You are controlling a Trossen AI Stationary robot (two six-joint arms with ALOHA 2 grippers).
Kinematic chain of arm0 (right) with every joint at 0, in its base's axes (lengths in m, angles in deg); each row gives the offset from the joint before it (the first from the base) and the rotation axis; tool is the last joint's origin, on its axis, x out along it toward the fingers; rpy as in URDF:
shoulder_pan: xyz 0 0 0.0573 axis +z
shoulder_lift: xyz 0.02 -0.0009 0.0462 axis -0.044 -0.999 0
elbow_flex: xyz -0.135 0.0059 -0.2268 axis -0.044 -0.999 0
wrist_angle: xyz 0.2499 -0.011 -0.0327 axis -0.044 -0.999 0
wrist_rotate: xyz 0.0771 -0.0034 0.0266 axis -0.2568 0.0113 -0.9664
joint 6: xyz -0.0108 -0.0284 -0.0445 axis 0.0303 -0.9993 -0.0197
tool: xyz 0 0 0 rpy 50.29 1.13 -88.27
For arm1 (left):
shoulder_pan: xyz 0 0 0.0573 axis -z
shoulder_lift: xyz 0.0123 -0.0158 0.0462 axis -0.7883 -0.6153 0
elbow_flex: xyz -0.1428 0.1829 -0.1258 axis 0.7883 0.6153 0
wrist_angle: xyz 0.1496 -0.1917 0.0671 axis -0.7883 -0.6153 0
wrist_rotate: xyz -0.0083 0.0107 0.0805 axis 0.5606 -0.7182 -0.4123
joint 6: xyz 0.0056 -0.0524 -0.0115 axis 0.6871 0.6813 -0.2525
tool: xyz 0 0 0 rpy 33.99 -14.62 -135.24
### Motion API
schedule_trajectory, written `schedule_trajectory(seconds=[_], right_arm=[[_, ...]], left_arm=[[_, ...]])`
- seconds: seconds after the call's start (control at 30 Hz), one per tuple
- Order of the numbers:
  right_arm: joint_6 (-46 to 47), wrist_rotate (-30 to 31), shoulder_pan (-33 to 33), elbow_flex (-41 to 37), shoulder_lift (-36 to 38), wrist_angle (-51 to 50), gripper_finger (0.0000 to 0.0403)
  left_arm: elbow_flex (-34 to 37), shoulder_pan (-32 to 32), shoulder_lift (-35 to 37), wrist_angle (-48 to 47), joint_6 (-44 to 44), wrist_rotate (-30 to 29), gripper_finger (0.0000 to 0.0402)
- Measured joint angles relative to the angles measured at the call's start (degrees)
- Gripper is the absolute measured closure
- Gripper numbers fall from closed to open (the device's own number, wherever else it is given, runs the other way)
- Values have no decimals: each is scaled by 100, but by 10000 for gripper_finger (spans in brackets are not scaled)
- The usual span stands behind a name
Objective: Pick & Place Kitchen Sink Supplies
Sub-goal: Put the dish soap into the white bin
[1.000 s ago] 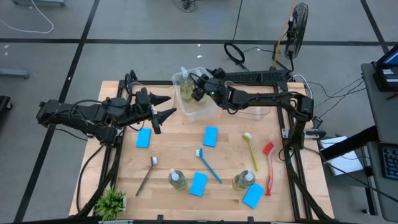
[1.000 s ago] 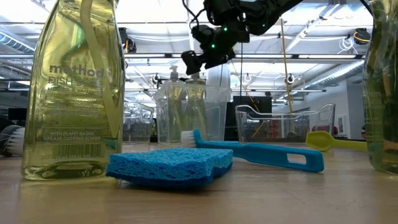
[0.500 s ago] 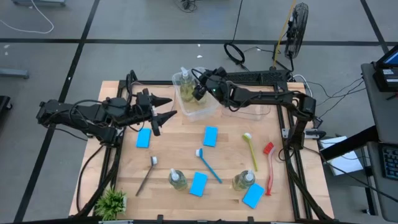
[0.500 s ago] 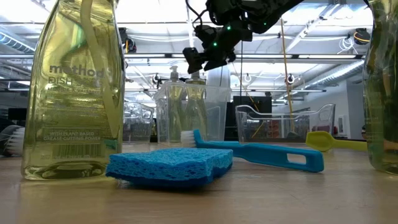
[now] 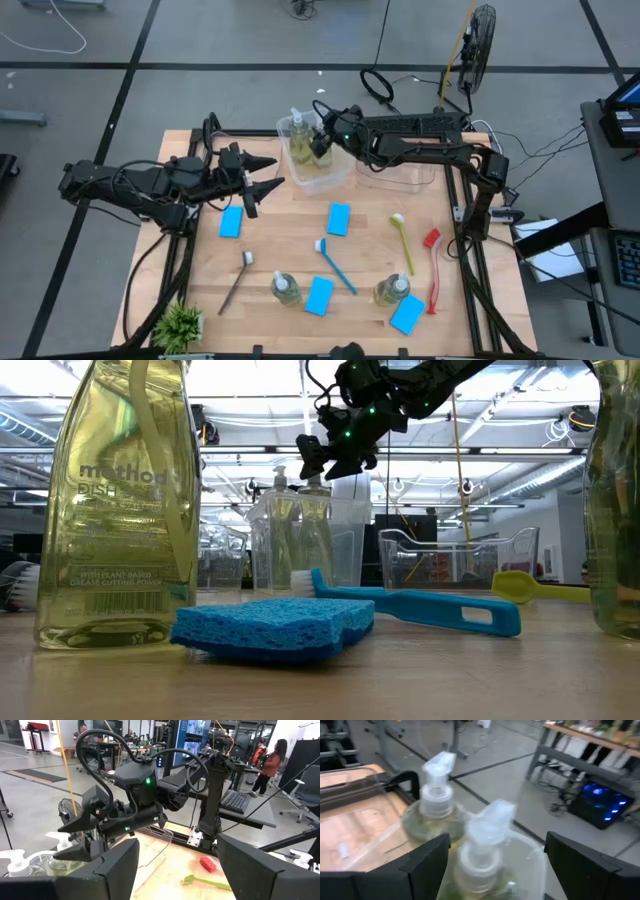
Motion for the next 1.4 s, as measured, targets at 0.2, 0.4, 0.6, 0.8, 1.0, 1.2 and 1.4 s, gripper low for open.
schedule_trajectory(seconds=[0.2,0.4,0.6,0.8,1.0,1.2,1.4], right_arm=[[30,-102,-13,0,-66,33,106],[78,-109,-26,-2,-72,43,162],[122,-125,-28,-2,-74,17,232],[161,-164,-37,-2,-74,52,294],[173,-191,-70,-2,-74,144,299],[130,-117,-194,-9,-83,408,293],[49,-133,-294,-9,-83,495,299]], left_arm=[[0,0,0,0,3,0,133],[0,0,0,0,3,0,133],[0,0,0,-1,-8,-2,133],[0,0,0,-2,-17,-2,133],[0,2,0,-1,-17,-2,133],[0,1,0,-1,-17,-2,133],[0,0,0,-2,-17,-4,133]])
